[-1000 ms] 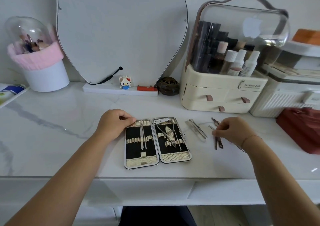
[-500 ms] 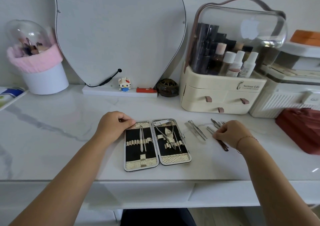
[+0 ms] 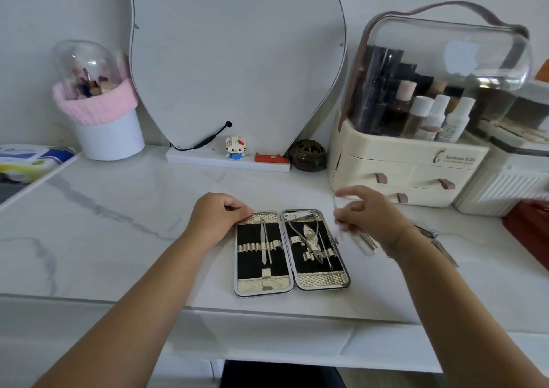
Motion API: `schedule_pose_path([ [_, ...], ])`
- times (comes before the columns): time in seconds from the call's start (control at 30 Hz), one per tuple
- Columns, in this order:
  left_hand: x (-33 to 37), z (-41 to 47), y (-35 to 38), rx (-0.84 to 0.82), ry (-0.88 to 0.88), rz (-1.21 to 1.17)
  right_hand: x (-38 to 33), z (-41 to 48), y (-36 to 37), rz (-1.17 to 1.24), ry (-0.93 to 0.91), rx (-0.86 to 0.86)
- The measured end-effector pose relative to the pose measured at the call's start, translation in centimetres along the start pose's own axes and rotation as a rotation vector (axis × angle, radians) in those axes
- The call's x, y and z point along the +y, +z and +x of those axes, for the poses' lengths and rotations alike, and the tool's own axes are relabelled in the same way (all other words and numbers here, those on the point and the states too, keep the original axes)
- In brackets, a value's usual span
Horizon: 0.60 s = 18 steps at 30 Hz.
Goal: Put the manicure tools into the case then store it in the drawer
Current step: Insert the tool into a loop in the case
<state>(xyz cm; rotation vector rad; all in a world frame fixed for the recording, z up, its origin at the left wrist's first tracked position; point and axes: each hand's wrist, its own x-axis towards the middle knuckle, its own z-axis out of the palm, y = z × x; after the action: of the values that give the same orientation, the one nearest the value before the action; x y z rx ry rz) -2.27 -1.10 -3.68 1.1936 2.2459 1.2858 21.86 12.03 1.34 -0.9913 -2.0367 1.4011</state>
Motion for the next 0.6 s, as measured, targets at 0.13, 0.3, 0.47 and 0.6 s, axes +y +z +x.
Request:
schedule_pose_path([
  [0.13,0.3,0.1,-1.0,-0.067,-0.007,0.005,-2.7,1.3,5.7,0.024,-0.071,-0.183],
  [0.3,-0.4,0.0,-1.3,-0.013,0.024,0.012,-3.2,3.2,10.0,-0.054,-0.069,-0.204],
  [0.47,-0.5,0.1,-1.3,-0.017,0.029,-0.001,-3.6,4.0,11.2,-0.146,-0.089,-0.201],
  [0.6,-0.6,0.2,-1.2,-0.027,0.033,0.004,-3.5,4.2,11.6,-0.243,-0.119,-0.210],
])
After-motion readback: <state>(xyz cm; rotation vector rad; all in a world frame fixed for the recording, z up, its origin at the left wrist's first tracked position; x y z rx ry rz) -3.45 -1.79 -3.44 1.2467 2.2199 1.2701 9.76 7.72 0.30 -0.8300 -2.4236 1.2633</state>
